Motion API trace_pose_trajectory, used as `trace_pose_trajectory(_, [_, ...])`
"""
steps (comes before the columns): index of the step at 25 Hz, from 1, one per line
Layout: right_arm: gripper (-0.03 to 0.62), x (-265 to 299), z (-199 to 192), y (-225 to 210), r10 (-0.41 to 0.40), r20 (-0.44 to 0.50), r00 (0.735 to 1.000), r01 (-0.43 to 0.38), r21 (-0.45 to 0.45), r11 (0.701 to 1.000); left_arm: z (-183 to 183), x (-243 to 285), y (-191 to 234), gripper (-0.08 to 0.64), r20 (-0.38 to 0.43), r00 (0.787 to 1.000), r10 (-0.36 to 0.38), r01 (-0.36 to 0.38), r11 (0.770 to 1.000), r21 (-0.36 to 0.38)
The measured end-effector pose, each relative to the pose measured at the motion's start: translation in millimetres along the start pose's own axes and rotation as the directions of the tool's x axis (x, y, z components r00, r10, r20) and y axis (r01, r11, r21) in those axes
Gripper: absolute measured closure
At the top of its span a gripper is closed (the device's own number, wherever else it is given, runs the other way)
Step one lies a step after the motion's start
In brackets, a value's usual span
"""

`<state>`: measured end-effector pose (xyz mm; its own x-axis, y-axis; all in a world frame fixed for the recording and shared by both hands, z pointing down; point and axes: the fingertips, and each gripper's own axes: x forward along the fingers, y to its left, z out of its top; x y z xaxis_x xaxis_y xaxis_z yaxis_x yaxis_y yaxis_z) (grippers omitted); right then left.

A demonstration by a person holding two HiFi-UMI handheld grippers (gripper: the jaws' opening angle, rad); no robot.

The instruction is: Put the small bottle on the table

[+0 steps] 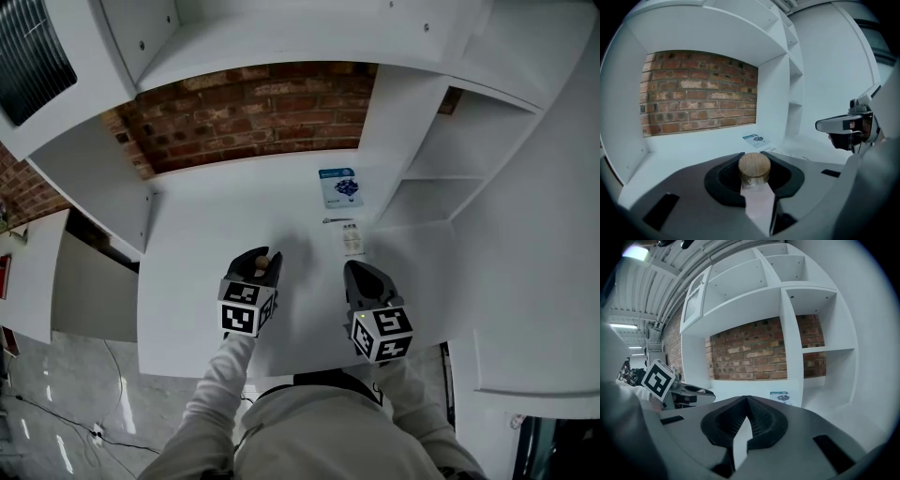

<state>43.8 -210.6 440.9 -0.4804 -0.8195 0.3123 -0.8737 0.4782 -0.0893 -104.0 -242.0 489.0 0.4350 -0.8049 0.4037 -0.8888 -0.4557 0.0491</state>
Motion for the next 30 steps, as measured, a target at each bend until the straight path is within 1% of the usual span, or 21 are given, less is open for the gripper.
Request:
trace_pose_trajectory(7, [0.565,19.1,1.2,-17.1,-0.002,-0.021,1.000,0.002,0.001,1.000,3.4,39.6,9.0,0.443,-0.031,1.000,-0.003,0.003,1.000,0.002])
trace_pose_trajectory(10, [0.565,27.2,-0.3,-24.9,-0.001,-0.033,0.999,0.001,0.006,1.000,5.5,58.9,17.0,0.443,-0.030,1.000,0.003,-0.003,1.000,0.001])
trace_pose_trajectory(14, [0.565,35.2,-3.6,-33.9,-0.001,-0.045,0.999,0.002,0.016,1.000,13.5,84.2,20.0,0.443,-0.033,0.999,-0.012,0.012,1.000,-0.003])
trace_pose_trajectory(20, [0.565,42.9,-8.0,-45.3,-0.006,-0.062,0.998,0.008,0.023,1.000,29.4,121.0,19.4,0.443,-0.025,0.999,-0.020,0.021,0.999,0.049])
trace_pose_trajectory(23, [0.565,46.0,-9.2,-51.5,-0.012,-0.069,0.998,0.014,0.028,1.000,35.6,139.6,24.1,0.443,-0.031,0.999,-0.007,0.010,0.997,0.079])
trace_pose_trajectory(25, [0.565,47.9,-10.3,-55.3,-0.013,-0.074,0.997,0.015,0.029,0.999,40.0,151.6,24.7,0.442,-0.031,0.999,-0.013,0.016,0.995,0.097])
trace_pose_trajectory(30, [0.565,52.9,-11.1,-66.5,-0.020,-0.082,0.996,0.023,0.034,0.999,49.9,178.2,27.3,0.443,-0.049,0.999,-0.019,0.024,0.993,0.118])
